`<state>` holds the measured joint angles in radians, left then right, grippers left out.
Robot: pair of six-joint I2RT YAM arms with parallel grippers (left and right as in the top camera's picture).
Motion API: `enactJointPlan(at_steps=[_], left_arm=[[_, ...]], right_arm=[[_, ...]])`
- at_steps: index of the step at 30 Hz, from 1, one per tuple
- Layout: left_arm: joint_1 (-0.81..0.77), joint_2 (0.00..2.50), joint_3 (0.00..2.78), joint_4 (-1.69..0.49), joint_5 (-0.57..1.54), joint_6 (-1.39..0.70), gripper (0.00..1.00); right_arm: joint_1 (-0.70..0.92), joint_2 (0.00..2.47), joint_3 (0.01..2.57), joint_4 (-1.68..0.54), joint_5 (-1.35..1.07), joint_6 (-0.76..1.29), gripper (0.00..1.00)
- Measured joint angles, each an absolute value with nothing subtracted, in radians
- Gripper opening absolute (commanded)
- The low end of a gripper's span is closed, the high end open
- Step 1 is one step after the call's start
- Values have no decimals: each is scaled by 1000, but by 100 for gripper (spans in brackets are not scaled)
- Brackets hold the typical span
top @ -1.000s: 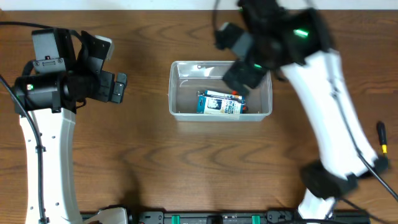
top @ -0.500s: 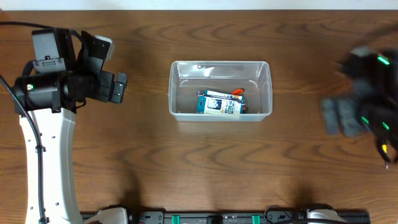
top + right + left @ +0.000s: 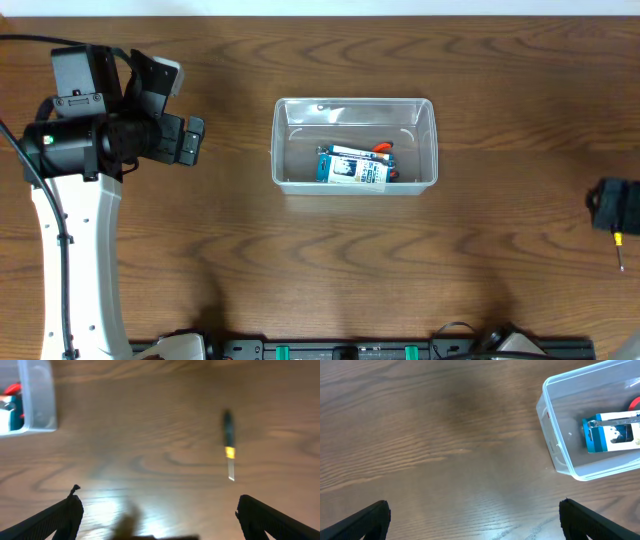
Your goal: Pack container
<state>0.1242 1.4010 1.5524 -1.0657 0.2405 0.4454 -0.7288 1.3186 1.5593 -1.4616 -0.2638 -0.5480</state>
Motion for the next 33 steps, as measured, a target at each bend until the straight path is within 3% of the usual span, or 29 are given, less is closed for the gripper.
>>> enactJointPlan(at_steps=[10,20,33], left_arm=[[124,1401,1552,-1066,240,445,98],[124,1401,1552,-1065,241,445,98],[124,1401,1552,-1065,240,445,98]], right_arm=[[-752,1607,1552,-1354,-197,-599,99],[-758,1690,1552,-1210,-59,-616,99],[-758,1835,1552,-1237,95,-698,99]])
